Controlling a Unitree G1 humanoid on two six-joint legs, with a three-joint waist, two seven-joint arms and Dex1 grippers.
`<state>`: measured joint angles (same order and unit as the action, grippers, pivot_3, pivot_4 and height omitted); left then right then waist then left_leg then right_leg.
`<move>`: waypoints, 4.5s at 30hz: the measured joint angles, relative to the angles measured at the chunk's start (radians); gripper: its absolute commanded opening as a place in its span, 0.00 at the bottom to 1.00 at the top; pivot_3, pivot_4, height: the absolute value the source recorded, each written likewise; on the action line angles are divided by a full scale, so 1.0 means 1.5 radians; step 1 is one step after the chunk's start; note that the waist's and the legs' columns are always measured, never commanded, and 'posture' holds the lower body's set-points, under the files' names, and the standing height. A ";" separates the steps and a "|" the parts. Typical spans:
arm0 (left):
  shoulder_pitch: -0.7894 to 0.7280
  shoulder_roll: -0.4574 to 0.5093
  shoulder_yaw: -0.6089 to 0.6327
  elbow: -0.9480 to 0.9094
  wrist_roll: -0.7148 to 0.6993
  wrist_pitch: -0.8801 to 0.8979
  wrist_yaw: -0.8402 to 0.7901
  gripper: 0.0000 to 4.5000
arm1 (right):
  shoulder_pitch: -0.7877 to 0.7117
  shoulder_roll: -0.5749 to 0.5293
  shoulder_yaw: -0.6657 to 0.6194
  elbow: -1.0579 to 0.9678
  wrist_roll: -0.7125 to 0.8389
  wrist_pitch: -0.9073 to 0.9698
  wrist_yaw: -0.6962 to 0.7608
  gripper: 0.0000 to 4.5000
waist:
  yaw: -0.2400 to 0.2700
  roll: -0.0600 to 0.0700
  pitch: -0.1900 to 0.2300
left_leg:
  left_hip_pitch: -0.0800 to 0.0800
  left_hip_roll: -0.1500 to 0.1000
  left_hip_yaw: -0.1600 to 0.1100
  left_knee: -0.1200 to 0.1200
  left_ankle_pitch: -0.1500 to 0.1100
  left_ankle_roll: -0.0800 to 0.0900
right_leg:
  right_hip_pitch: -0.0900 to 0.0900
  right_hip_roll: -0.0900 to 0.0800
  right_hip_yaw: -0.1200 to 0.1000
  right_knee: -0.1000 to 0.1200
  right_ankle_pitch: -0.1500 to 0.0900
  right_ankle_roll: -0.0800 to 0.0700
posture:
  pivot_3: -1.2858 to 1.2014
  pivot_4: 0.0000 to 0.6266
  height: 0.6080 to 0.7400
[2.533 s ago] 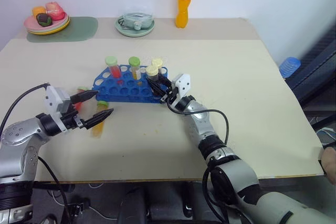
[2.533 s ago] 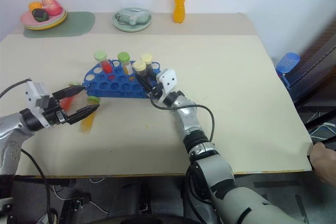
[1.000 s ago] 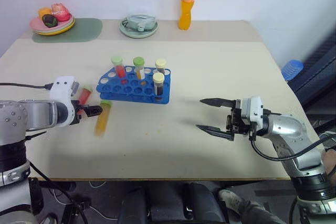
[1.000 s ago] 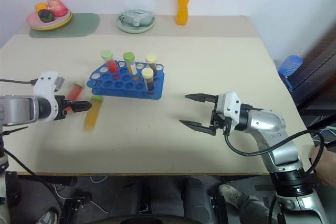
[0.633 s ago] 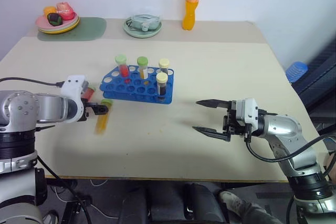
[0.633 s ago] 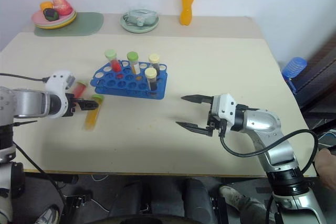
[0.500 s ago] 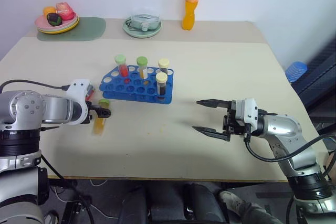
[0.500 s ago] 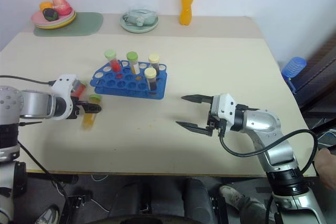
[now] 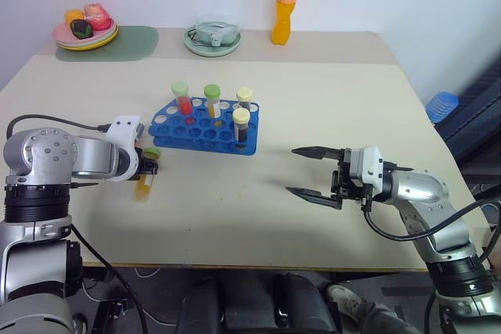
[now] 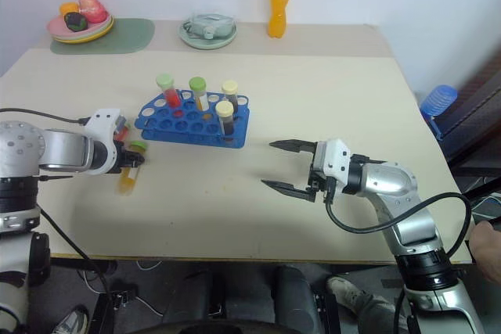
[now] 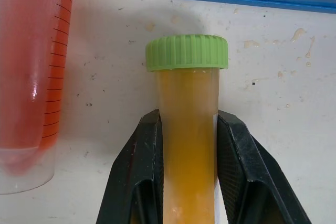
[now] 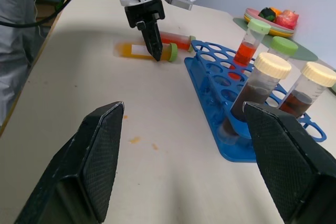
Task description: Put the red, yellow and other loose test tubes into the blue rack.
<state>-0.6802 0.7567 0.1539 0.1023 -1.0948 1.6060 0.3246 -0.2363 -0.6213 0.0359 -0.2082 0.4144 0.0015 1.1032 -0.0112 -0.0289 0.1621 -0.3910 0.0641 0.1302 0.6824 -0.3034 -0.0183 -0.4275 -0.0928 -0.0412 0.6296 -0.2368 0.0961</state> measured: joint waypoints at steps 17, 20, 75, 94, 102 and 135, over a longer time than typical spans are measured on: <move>0.209 -0.061 0.088 -0.362 0.194 -0.553 -0.378 0.17 | -0.037 0.023 0.010 0.040 -0.013 -0.012 0.000 0.82 | 0.005 0.000 0.000 | -0.001 -0.001 0.001 0.000 0.000 0.000 | 0.000 -0.001 0.000 -0.002 0.000 -0.001 | 0.52 0.24 1.00; 0.212 -0.096 0.056 -0.361 0.261 -0.653 -0.416 0.17 | -0.038 0.022 0.010 0.040 -0.014 -0.012 0.000 0.82 | 0.003 0.001 0.000 | -0.001 -0.001 0.001 0.000 0.000 0.001 | 0.000 0.000 0.000 -0.001 0.000 0.000 | 0.52 0.24 1.00; 0.171 -0.374 -0.082 0.231 0.562 -1.350 -0.617 0.79 | 0.012 -0.041 -0.041 -0.040 -0.011 0.039 -0.058 0.82 | 0.014 0.000 0.000 | -0.001 -0.001 0.001 0.001 -0.002 0.004 | 0.001 -0.001 0.000 -0.003 0.000 0.000 | 0.52 0.24 1.00; 0.215 -0.203 0.045 -0.039 0.420 -1.072 -0.587 0.91 | -0.005 -0.010 -0.020 0.007 -0.018 0.000 -0.047 0.82 | 0.003 0.000 0.000 | 0.000 0.001 0.001 0.001 -0.004 0.007 | 0.001 0.000 0.000 -0.002 0.000 0.000 | 0.52 0.24 1.00; 0.110 0.038 0.071 0.058 0.439 -0.693 -0.521 0.91 | -0.037 0.019 0.003 0.050 -0.032 -0.027 -0.034 0.82 | 0.000 0.000 0.000 | 0.000 0.000 0.001 0.001 -0.001 0.003 | 0.000 0.000 0.000 -0.001 0.000 0.000 | 0.52 0.24 1.00; -0.251 0.037 -0.293 0.475 0.693 -0.361 -0.778 0.62 | 0.008 0.013 0.006 -0.039 -0.005 0.041 -0.059 0.82 | 0.000 -0.001 0.001 | -0.001 0.000 0.001 0.001 -0.001 0.002 | -0.001 0.001 0.000 0.000 0.000 0.000 | 0.52 0.24 1.00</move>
<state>-1.0566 0.8129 -0.2858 0.8148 -0.0548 1.0649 -0.8431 -0.2246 -0.6012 0.0456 -0.2670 0.4073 0.0634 1.0152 -0.0112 -0.0301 0.1641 -0.3926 0.0645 0.1323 0.6837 -0.3051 -0.0151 -0.4284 -0.0919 -0.0413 0.6290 -0.2372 0.0967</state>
